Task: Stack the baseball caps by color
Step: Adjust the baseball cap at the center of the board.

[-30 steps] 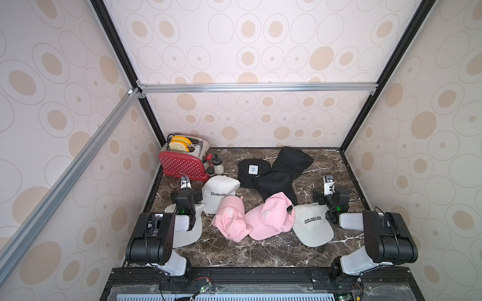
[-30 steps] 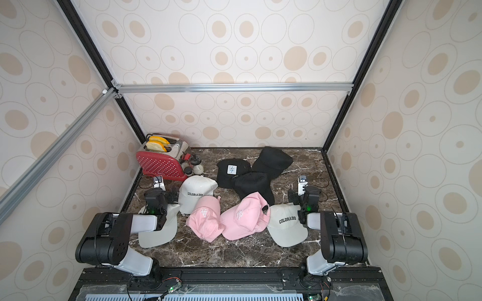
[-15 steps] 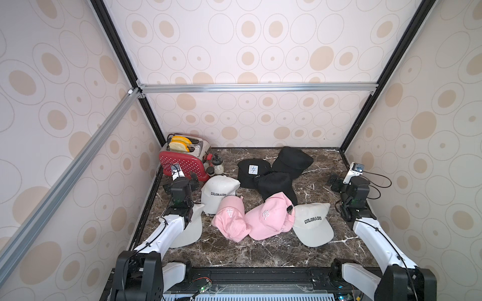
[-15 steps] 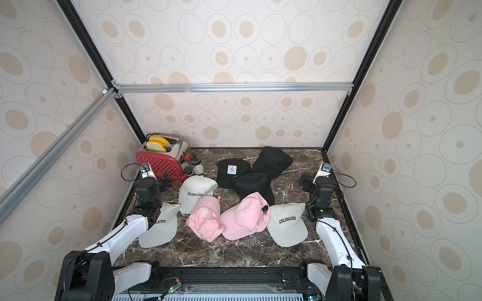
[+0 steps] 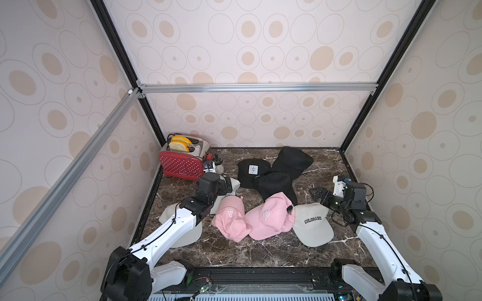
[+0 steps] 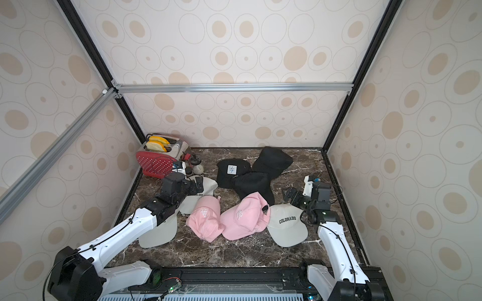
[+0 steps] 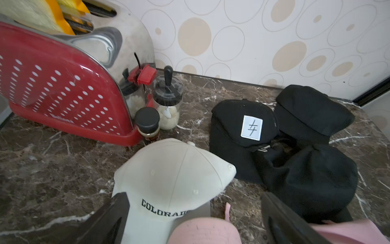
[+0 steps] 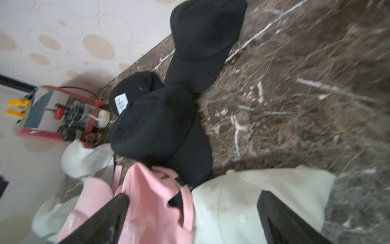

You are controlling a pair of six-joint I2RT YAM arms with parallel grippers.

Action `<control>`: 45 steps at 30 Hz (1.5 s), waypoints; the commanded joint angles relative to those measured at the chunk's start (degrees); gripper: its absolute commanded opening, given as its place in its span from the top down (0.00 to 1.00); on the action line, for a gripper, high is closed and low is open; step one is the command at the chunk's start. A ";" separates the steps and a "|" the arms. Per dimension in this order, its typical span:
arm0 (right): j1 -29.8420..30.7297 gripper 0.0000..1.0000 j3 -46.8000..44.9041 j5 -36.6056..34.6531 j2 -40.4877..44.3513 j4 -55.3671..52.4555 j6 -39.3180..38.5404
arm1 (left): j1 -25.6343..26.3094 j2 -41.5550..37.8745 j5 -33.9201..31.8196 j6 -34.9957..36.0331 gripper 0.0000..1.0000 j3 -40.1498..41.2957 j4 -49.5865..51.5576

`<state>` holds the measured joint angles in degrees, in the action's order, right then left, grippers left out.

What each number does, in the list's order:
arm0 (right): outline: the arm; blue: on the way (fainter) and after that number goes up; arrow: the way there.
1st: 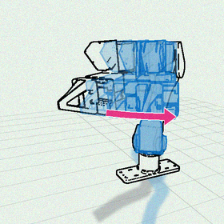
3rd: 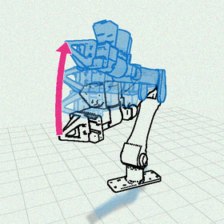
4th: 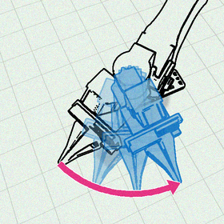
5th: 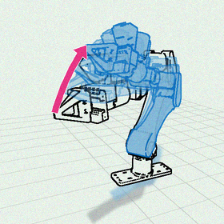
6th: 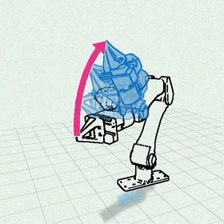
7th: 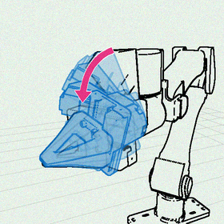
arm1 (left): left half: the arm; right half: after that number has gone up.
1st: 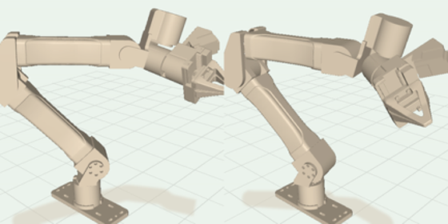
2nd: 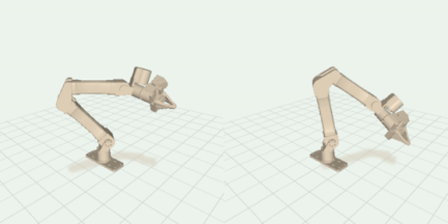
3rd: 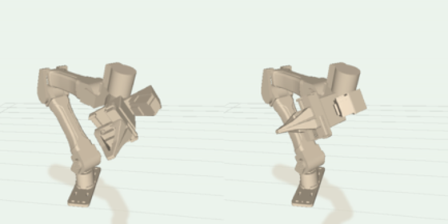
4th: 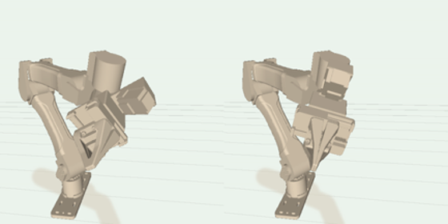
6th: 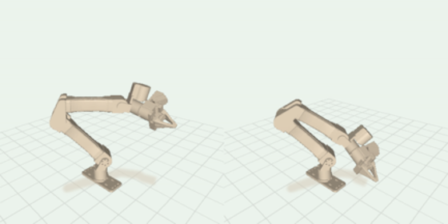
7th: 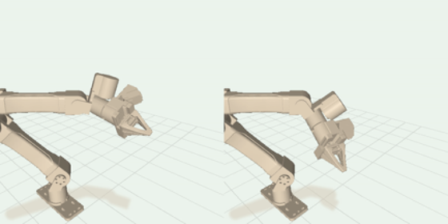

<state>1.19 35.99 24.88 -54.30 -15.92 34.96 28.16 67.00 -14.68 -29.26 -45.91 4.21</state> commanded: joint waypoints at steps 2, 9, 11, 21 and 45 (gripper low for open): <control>2.78 0.01 -3.45 14.31 3.87 -8.22 1.99 | 2.48 -2.82 0.79 -7.62 0.01 3.89 6.31; 14.99 0.02 -8.93 11.86 8.23 -6.49 3.95 | 2.60 -5.47 9.30 -8.69 0.01 8.33 10.00; 17.56 0.03 -10.81 11.25 6.46 -2.65 5.99 | 2.60 -4.82 13.39 -7.57 0.01 7.45 10.12; 27.85 0.10 -9.15 9.93 -3.41 12.25 6.12 | 2.62 -3.80 19.19 -6.35 0.01 4.34 9.76; 28.13 1.00 4.33 14.07 -15.79 -2.57 -21.51 | 3.42 -0.42 33.45 -4.97 0.01 3.22 5.02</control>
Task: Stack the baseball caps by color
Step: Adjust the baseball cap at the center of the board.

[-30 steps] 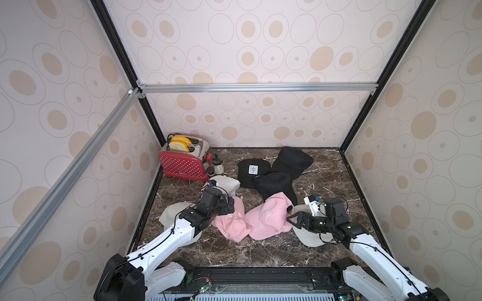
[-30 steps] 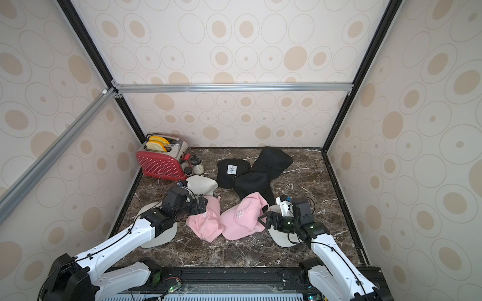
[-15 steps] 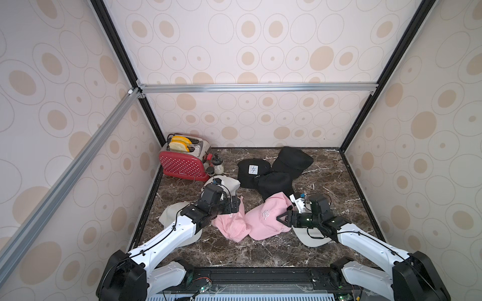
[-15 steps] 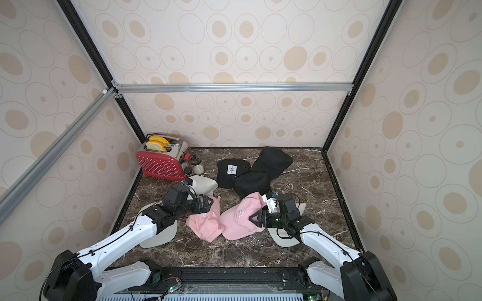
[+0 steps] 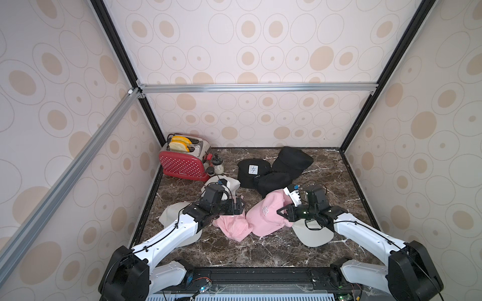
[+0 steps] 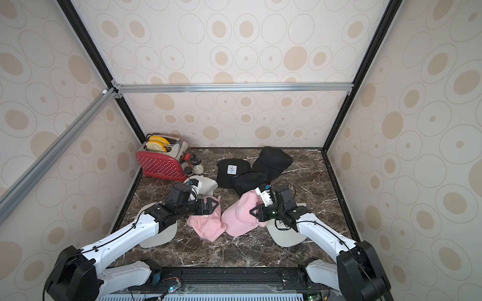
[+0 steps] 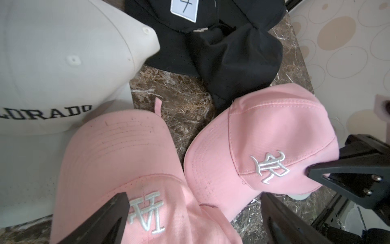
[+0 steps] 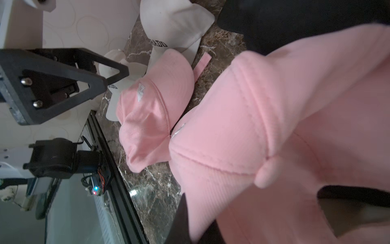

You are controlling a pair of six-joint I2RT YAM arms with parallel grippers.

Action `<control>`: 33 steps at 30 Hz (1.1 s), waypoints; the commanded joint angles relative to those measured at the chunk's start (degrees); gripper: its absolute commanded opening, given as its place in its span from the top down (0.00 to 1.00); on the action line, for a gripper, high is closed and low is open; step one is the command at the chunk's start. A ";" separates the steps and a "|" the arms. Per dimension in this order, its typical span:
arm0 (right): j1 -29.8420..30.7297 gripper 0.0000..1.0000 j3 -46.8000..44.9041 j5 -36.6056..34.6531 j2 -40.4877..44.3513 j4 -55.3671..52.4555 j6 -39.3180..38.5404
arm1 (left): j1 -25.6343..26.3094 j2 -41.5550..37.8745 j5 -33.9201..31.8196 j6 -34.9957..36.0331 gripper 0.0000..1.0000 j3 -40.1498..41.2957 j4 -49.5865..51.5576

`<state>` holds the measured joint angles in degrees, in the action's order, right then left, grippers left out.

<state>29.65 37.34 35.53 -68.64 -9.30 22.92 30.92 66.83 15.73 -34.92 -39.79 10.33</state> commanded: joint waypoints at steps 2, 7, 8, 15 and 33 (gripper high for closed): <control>-0.29 1.00 3.22 7.99 -3.73 -7.75 -9.31 | 0.72 -1.32 4.31 0.41 0.01 -2.93 -1.34; 0.56 1.00 6.60 8.19 -7.79 -13.35 -12.04 | 0.66 -3.55 10.16 -2.35 0.01 -1.86 -1.10; 0.76 1.00 7.17 8.36 -8.27 -14.07 -12.32 | 0.67 -4.00 10.64 -3.38 0.01 -0.96 -1.15; 4.69 1.00 14.14 6.89 -15.23 -21.58 -17.00 | 0.66 -1.65 0.78 -5.96 0.01 3.32 5.79; 6.58 0.99 34.47 0.77 -35.39 -39.73 -42.31 | -2.77 -8.03 -7.40 -5.15 0.01 1.71 12.96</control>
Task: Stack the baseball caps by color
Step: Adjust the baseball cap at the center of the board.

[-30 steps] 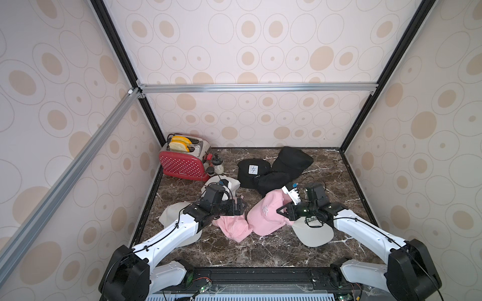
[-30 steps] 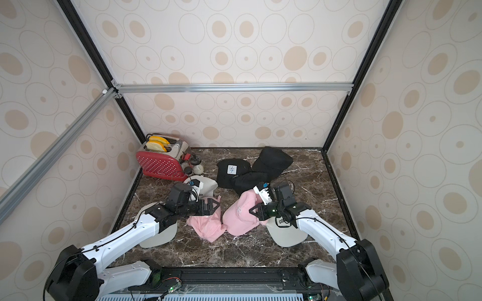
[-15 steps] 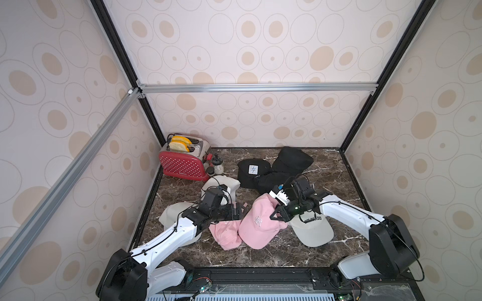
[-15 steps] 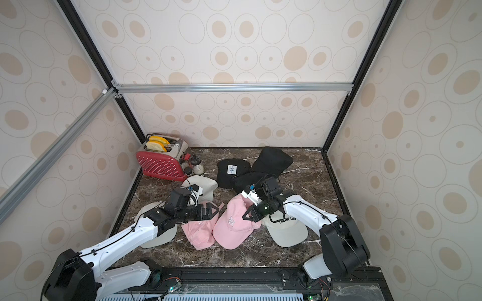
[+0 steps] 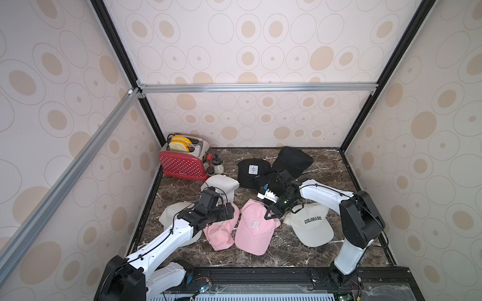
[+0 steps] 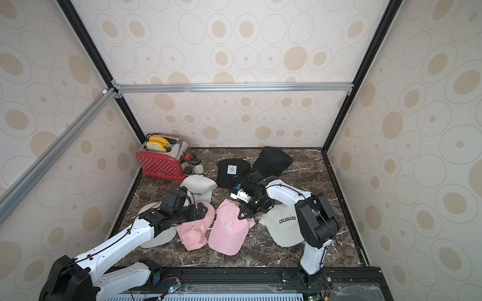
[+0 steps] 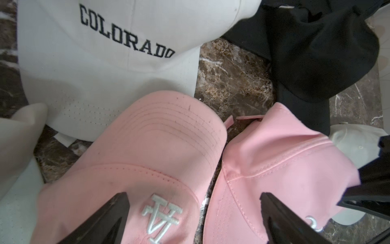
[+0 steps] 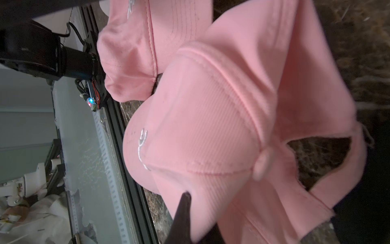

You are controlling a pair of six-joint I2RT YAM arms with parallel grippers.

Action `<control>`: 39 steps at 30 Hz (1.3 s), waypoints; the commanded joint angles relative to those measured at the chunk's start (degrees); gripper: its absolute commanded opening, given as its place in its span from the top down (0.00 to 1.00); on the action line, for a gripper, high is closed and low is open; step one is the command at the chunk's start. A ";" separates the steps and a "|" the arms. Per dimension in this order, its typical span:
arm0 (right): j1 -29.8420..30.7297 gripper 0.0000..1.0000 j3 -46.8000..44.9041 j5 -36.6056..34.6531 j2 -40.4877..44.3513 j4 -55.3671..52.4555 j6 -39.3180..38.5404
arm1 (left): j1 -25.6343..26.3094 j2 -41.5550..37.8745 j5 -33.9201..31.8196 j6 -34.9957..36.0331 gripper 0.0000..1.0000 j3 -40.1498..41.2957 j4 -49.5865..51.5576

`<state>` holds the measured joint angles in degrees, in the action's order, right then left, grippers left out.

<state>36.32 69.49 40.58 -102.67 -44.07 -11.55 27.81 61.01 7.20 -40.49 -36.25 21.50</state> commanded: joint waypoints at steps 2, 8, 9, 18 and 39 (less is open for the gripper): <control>-0.54 0.89 5.93 -9.90 -3.64 -6.86 -8.92 | 1.54 -3.49 1.64 1.37 0.01 -2.75 2.78; -0.86 0.39 7.25 -17.37 0.25 -3.21 -5.59 | 2.78 -7.03 4.24 4.44 0.01 -5.59 6.27; -0.89 0.31 5.57 -18.10 2.76 -1.08 -3.90 | 2.81 -7.35 5.53 4.89 0.01 -6.06 6.83; -0.87 0.00 -21.00 -30.15 27.63 21.33 26.57 | 4.74 -3.95 10.14 9.59 0.01 -11.88 19.24; -0.89 0.00 -48.12 -21.93 52.91 36.53 46.40 | 15.87 11.98 7.82 4.47 0.01 -7.95 9.12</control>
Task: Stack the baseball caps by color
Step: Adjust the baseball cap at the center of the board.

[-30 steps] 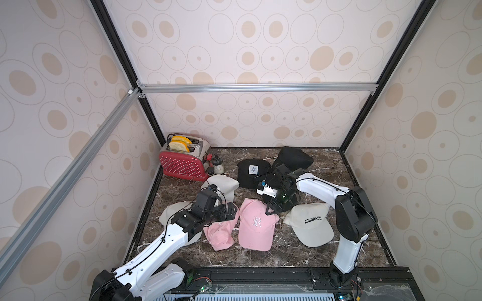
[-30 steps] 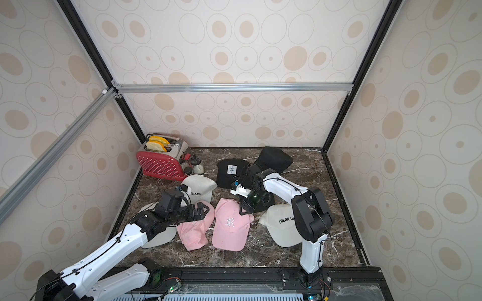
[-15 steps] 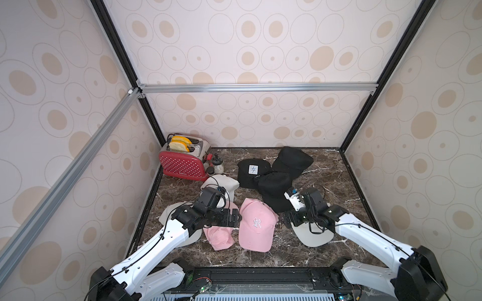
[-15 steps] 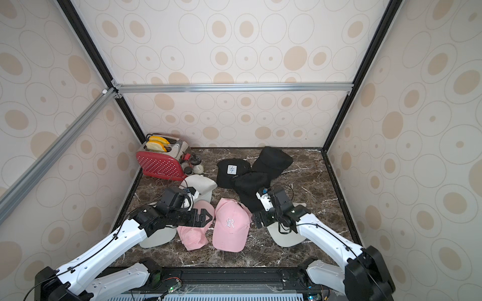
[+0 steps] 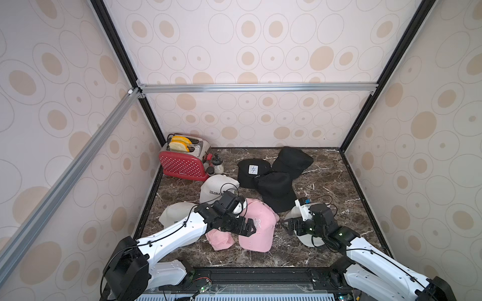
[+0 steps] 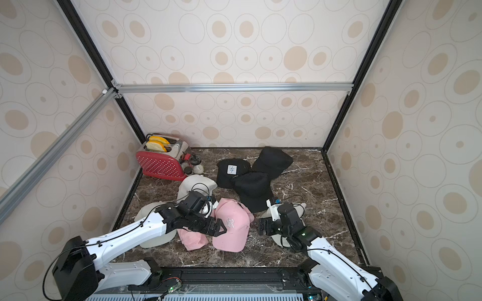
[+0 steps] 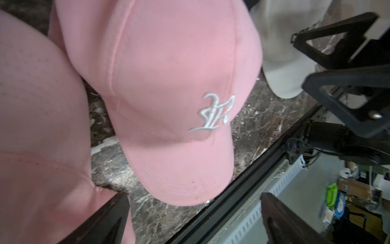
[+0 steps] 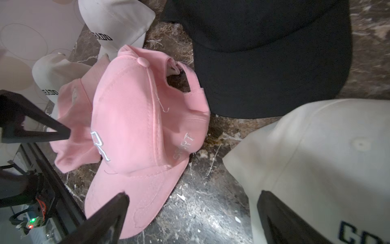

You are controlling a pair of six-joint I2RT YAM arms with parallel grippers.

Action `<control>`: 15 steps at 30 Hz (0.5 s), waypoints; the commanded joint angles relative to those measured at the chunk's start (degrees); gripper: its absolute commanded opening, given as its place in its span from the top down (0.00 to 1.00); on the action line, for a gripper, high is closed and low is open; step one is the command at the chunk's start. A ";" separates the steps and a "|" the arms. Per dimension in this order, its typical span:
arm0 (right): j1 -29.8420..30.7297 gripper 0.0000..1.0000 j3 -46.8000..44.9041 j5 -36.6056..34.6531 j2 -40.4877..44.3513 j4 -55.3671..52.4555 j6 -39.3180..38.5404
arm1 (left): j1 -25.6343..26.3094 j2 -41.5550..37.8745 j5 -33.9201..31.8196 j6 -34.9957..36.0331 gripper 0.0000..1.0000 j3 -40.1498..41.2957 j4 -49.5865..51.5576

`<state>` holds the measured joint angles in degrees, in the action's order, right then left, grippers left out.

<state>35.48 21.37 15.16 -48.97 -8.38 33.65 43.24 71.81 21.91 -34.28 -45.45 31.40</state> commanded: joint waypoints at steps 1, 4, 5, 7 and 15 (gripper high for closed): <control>-0.05 0.00 -0.31 4.35 -1.42 1.25 1.26 | 0.38 1.61 -7.97 -2.24 0.01 1.81 -1.24; -0.06 0.00 -1.34 6.82 -2.95 4.36 1.51 | 0.44 2.12 -6.77 -3.70 0.01 3.85 -4.29; -0.05 0.00 -1.73 7.20 -3.35 5.55 1.75 | 0.38 2.57 -4.46 -3.93 0.01 4.49 -6.13; -0.03 0.00 -2.05 7.17 -4.21 7.24 2.10 | 0.44 4.54 -0.16 -4.91 0.01 5.58 -9.58; -0.05 0.00 -0.65 6.80 -8.41 9.90 4.29 | 1.49 7.91 3.05 -5.00 0.01 5.49 -14.04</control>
<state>35.48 19.97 21.12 -55.92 -0.78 36.32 43.99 79.61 23.11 -38.24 -39.97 20.53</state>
